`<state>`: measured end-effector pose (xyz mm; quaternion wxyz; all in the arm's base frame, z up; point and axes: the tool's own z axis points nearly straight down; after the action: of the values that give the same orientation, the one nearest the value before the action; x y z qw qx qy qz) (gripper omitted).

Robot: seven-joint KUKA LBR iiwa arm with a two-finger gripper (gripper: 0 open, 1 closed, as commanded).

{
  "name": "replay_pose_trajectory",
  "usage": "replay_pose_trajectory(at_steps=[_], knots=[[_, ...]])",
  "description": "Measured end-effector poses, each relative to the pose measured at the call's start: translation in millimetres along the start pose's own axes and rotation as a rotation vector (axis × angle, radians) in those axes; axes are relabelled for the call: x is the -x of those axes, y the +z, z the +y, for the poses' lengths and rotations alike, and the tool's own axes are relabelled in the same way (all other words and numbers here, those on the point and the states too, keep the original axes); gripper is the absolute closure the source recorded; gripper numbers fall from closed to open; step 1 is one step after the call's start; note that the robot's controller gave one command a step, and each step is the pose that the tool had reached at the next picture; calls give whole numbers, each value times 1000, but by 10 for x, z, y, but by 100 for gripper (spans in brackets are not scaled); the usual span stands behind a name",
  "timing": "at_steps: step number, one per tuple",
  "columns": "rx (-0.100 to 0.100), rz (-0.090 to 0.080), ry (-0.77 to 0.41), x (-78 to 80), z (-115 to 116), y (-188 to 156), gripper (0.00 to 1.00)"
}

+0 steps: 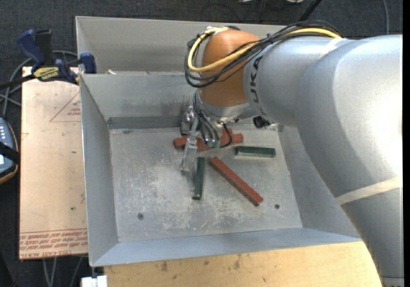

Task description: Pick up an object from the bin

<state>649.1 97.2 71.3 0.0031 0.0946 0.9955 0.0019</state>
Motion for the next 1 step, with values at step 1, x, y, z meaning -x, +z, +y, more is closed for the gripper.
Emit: replay_pose_trajectory(at_steps=[1], knots=[[-3, -1, 14, -91, -796, -16, 0]])
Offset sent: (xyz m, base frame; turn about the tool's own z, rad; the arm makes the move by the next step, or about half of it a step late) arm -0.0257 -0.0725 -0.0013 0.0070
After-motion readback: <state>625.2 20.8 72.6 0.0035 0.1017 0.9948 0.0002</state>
